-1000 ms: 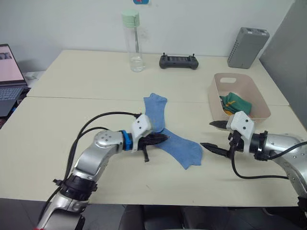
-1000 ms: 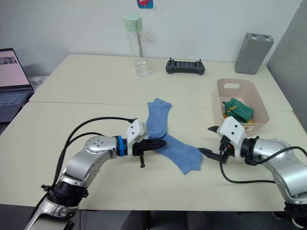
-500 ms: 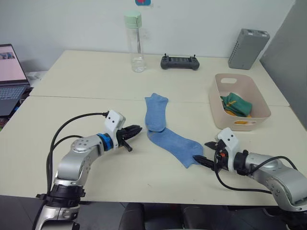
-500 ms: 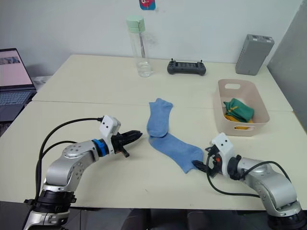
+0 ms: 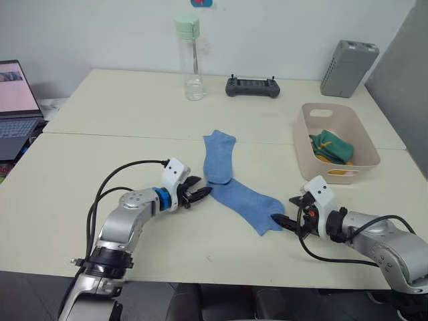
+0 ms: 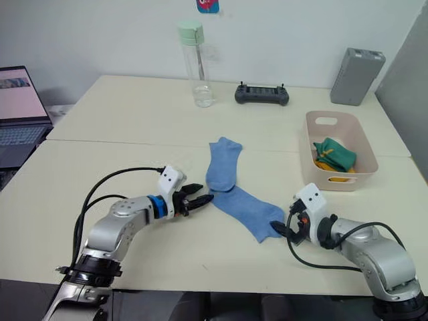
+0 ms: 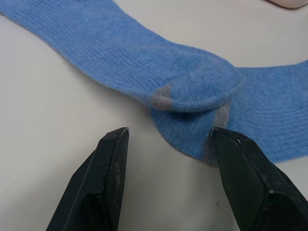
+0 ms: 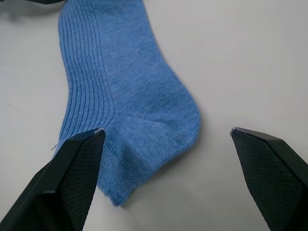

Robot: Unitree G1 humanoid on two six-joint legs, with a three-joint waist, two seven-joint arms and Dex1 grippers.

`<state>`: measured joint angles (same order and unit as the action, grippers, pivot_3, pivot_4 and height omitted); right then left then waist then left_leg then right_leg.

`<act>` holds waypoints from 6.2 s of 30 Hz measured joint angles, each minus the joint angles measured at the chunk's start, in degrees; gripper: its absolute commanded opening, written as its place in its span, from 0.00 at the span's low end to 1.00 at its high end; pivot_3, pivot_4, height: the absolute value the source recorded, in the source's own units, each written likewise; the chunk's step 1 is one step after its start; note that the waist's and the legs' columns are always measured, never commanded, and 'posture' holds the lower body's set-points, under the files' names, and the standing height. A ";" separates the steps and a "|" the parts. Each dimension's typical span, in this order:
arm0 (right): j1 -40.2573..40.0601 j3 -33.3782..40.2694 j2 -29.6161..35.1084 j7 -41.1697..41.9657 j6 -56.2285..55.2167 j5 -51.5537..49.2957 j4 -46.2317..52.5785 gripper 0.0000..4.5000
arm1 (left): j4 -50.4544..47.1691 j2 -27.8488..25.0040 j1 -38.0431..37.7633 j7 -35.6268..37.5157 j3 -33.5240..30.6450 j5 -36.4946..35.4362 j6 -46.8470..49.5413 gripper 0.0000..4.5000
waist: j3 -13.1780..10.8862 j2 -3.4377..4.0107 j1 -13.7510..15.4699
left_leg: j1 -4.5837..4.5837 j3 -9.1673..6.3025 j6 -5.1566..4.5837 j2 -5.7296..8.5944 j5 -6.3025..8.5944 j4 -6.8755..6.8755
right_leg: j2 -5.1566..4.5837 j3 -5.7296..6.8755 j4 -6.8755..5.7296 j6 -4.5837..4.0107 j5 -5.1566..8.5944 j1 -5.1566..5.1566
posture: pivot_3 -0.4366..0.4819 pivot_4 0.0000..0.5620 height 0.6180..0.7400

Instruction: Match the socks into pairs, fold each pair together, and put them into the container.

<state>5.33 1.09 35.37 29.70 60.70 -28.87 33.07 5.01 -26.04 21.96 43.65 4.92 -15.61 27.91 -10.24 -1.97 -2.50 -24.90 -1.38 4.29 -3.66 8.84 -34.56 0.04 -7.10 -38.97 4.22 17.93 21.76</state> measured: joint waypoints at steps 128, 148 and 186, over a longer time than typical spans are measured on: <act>8.80 -15.79 -1.69 20.11 -42.75 19.93 -25.40 0.00 | -4.20 -12.00 -13.85 7.80 -2.72 3.10 -21.01 0.00 | 0.00 -0.06 -0.70 | 0.06 0.04 0.01 -0.06 -0.01 0.48 | 0.01 0.04 -0.03 -0.21 0.09 0.21 | 0.48 0.27 1.00; 6.44 -17.22 4.49 25.33 -36.47 16.48 -17.61 0.00 | -8.47 -16.85 -19.80 12.29 -5.54 2.65 -22.82 0.00 | -0.01 -0.05 -0.64 | 0.06 0.06 0.01 -0.06 -0.01 0.49 | 0.01 0.00 -0.04 -0.26 0.12 0.29 | 0.48 0.27 1.00; 11.53 -26.47 6.01 35.88 -52.38 24.44 -18.92 0.66 | 2.65 -23.14 -10.73 30.75 1.06 8.58 -48.82 0.39 | -0.01 -0.05 -0.32 | 0.05 0.12 0.01 -0.06 -0.01 0.38 | -0.03 0.03 -0.07 -0.29 0.14 0.29 | 0.48 0.27 1.00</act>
<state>16.86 -25.38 41.37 65.58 8.32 -4.42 14.15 7.67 -49.17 11.23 74.40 5.98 -7.02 -20.90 -10.25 -2.02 -2.82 -24.85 -1.26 4.30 -3.71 8.84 -34.19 0.01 -7.08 -39.03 3.93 18.07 22.05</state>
